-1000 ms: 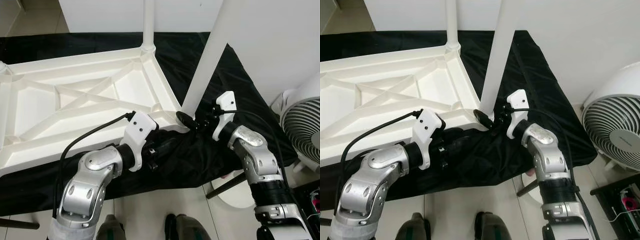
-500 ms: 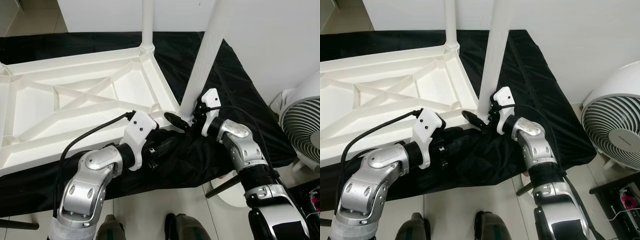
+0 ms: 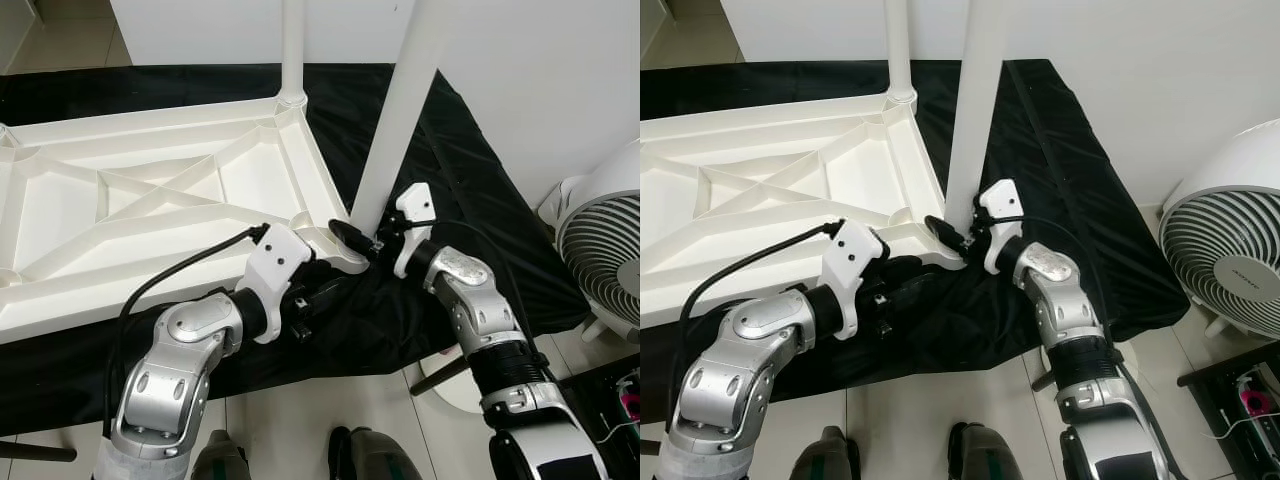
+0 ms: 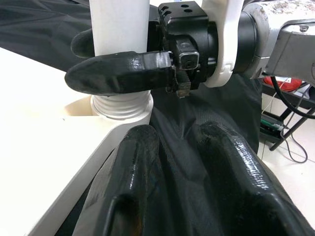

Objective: Building children table

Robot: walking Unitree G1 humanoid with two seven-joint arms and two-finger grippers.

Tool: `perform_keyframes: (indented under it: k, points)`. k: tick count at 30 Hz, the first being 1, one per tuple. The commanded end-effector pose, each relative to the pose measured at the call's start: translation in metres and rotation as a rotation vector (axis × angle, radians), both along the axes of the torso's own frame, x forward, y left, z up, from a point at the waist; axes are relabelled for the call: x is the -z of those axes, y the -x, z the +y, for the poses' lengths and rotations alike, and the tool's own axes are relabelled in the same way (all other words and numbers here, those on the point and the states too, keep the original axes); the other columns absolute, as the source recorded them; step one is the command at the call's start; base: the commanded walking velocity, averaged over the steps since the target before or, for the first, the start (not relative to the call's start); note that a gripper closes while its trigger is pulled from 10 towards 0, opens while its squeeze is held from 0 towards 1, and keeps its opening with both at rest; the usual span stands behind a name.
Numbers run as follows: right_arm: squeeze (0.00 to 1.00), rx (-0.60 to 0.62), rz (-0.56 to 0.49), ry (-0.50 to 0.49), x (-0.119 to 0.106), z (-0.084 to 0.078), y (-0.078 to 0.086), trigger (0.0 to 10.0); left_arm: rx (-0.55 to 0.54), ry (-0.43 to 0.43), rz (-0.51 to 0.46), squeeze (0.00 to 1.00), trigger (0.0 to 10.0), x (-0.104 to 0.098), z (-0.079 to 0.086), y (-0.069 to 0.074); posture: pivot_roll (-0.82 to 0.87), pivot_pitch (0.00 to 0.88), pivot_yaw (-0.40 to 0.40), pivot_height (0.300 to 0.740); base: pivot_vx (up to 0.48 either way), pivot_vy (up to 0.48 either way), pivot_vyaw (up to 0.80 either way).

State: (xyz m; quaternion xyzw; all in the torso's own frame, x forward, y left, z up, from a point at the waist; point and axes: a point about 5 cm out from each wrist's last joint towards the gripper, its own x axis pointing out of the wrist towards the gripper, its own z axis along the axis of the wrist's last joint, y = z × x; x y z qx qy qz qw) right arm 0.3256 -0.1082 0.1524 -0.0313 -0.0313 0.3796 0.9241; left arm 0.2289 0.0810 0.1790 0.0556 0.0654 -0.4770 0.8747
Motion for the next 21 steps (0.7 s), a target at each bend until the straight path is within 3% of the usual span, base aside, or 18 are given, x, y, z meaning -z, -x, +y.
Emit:
perform_keyframes:
  k: [1,2,6,11,15,21]
  points:
    - [0.00,0.081,0.064,-0.010,0.010,0.001,0.003,0.0,-0.154,-0.020,-0.026,0.00,10.0,0.002,0.005,-0.007,-0.01,0.101,-0.020,0.740,0.000,0.000,0.00]
    - [0.00,0.184,0.077,-0.036,0.007,0.003,0.005,0.0,-0.155,-0.021,-0.028,0.00,10.0,0.002,0.004,-0.008,-0.01,0.100,-0.020,0.740,0.000,0.000,0.00]
    - [0.00,0.275,0.113,-0.054,0.008,0.004,0.006,0.0,-0.155,-0.021,-0.029,0.00,10.0,0.002,0.004,-0.008,-0.01,0.100,-0.021,0.740,0.000,0.000,0.00]
    - [0.00,0.583,0.179,-0.090,0.012,0.005,0.009,0.0,-0.148,-0.017,-0.029,0.00,10.0,0.002,0.002,-0.008,-0.02,0.097,-0.017,0.740,0.000,0.000,0.00]
    - [0.00,0.658,0.178,-0.101,0.012,0.014,0.017,0.0,-0.145,-0.017,-0.031,0.00,10.0,0.002,0.002,-0.009,-0.02,0.097,-0.016,0.740,0.000,0.000,0.00]
    - [0.00,0.641,0.191,-0.100,0.010,0.013,0.018,0.2,-0.139,-0.014,-0.031,0.00,10.0,0.001,0.001,-0.008,-0.03,0.097,-0.014,0.740,0.000,0.000,0.00]
